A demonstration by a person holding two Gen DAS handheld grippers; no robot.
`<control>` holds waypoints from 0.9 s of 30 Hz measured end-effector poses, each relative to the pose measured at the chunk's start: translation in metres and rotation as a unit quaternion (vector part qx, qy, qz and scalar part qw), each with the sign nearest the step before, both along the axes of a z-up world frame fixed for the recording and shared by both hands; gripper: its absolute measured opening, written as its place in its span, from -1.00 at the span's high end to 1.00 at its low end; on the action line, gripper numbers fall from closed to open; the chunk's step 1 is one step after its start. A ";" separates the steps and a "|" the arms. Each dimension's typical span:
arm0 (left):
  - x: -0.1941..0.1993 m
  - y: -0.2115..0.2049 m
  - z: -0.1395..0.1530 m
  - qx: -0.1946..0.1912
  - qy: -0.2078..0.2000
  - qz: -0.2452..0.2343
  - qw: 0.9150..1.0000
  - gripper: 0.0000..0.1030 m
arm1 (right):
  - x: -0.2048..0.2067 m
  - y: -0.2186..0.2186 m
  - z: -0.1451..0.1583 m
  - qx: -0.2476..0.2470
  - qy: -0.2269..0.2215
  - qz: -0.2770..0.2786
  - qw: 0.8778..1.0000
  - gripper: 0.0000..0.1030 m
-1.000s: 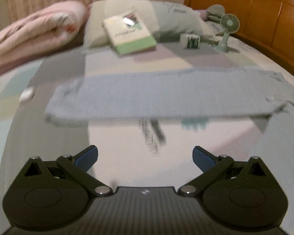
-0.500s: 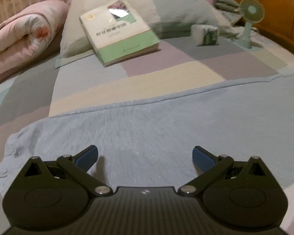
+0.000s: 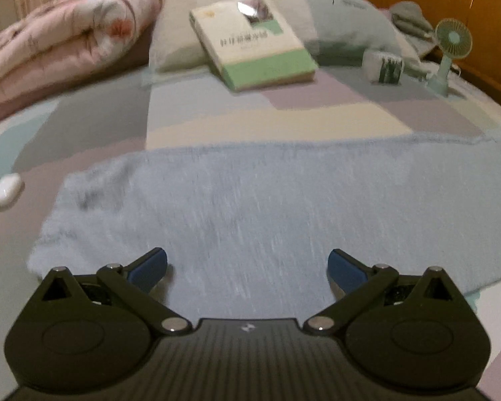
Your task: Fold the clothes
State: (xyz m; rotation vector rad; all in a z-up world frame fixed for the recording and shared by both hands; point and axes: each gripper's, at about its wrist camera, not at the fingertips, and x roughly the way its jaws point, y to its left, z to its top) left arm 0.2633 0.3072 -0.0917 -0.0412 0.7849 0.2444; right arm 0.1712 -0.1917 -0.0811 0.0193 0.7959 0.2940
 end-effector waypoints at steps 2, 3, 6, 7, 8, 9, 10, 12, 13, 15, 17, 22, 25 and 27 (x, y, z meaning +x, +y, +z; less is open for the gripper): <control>0.006 0.003 -0.002 0.006 0.006 0.009 1.000 -0.98 | -0.001 0.001 0.001 -0.002 -0.002 0.003 1.000 -1.00; 0.010 0.005 -0.006 0.007 0.015 0.015 1.000 -0.98 | -0.002 0.001 0.002 -0.003 -0.003 0.004 1.000 -1.00; 0.014 0.013 -0.015 -0.012 0.030 0.043 0.999 -0.99 | -0.005 -0.001 0.003 -0.008 -0.006 0.008 1.000 -1.00; 0.013 0.014 -0.014 -0.018 0.028 0.049 0.998 -0.99 | -0.005 -0.002 0.003 -0.009 -0.006 0.008 1.000 -1.00; 0.013 0.013 -0.012 -0.018 0.033 0.056 0.998 -0.98 | -0.005 -0.005 0.004 -0.008 -0.007 0.006 1.000 -1.00; 0.011 0.008 -0.007 -0.015 0.031 0.057 0.998 -0.98 | -0.004 -0.008 0.004 -0.008 -0.007 0.004 1.000 -1.00; 0.009 0.003 -0.003 -0.012 0.029 0.057 0.998 -0.98 | -0.004 -0.011 0.005 -0.007 -0.007 0.002 1.000 -1.00; 0.005 -0.019 0.008 -0.015 0.022 0.027 0.999 -0.98 | -0.002 -0.018 0.006 -0.005 -0.008 -0.001 1.000 -1.00; 0.004 -0.033 0.013 -0.017 0.020 0.011 1.000 -0.98 | 0.001 -0.022 0.007 0.000 -0.008 -0.001 1.000 -1.00; 0.000 -0.059 0.024 -0.021 0.015 -0.022 0.999 -0.98 | 0.011 -0.029 0.012 0.009 -0.010 0.000 1.000 -1.00; -0.003 -0.092 0.032 -0.027 0.015 -0.064 0.997 -0.98 | 0.024 -0.035 0.017 0.016 -0.012 0.008 1.000 -1.00; -0.014 -0.186 0.038 -0.032 0.036 -0.189 0.981 -0.98 | 0.067 -0.042 0.025 0.023 -0.014 0.047 0.999 -1.00; -0.026 -0.225 0.034 -0.026 0.038 -0.224 0.973 -0.98 | 0.096 -0.043 0.023 0.031 0.002 0.066 0.997 -1.00; -0.033 -0.245 0.033 -0.019 0.032 -0.233 0.972 -0.98 | 0.116 -0.043 0.018 0.033 0.013 0.075 0.997 -1.00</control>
